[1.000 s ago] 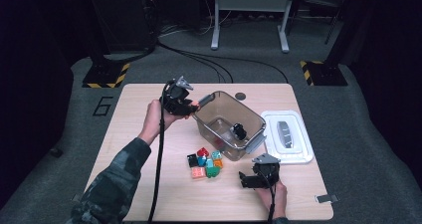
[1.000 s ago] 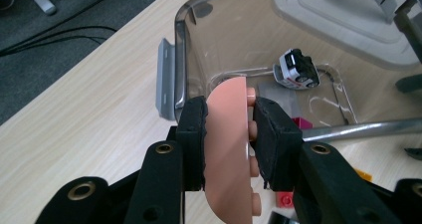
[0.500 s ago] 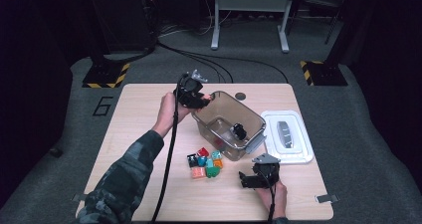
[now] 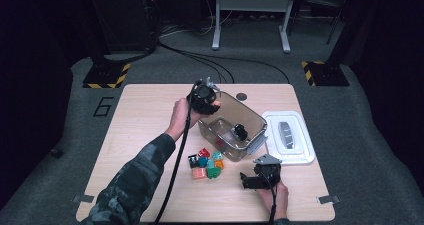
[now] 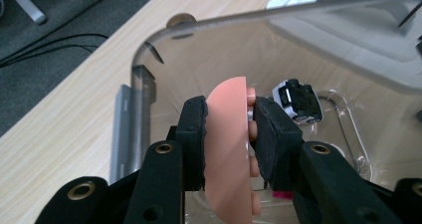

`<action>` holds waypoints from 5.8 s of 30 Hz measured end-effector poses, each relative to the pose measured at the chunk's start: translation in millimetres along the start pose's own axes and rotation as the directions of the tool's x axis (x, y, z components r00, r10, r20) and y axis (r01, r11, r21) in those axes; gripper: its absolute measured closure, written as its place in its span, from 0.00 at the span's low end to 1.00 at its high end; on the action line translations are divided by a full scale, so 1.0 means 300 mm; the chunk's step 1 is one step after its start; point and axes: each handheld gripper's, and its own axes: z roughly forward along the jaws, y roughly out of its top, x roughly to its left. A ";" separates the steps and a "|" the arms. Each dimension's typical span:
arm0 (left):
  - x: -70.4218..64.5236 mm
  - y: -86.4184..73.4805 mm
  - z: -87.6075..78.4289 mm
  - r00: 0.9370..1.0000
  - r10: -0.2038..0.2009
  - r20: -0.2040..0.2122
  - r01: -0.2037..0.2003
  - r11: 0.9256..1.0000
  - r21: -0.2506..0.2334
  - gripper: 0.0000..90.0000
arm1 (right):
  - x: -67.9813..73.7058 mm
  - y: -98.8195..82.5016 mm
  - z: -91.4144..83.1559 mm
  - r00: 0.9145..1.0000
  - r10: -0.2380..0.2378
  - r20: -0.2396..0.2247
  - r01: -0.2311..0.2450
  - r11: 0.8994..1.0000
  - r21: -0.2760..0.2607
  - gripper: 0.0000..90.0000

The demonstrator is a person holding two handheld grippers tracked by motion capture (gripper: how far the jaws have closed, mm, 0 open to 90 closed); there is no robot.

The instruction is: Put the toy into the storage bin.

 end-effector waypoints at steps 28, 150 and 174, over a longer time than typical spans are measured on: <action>0.005 -0.057 -0.013 0.999 -0.027 0.047 0.024 0.998 0.064 0.41 | 0.000 0.000 0.000 1.000 0.000 0.000 0.000 1.000 0.000 0.03; -0.071 -0.614 0.037 0.983 -0.180 0.047 0.168 0.968 0.185 0.66 | 0.001 -0.001 -0.002 1.000 0.015 0.006 -0.015 1.000 0.000 0.03; 0.019 -0.494 -0.102 0.984 -0.176 0.006 0.175 0.982 0.077 0.66 | 0.000 -0.001 -0.001 1.000 0.013 0.005 -0.013 1.000 0.001 0.03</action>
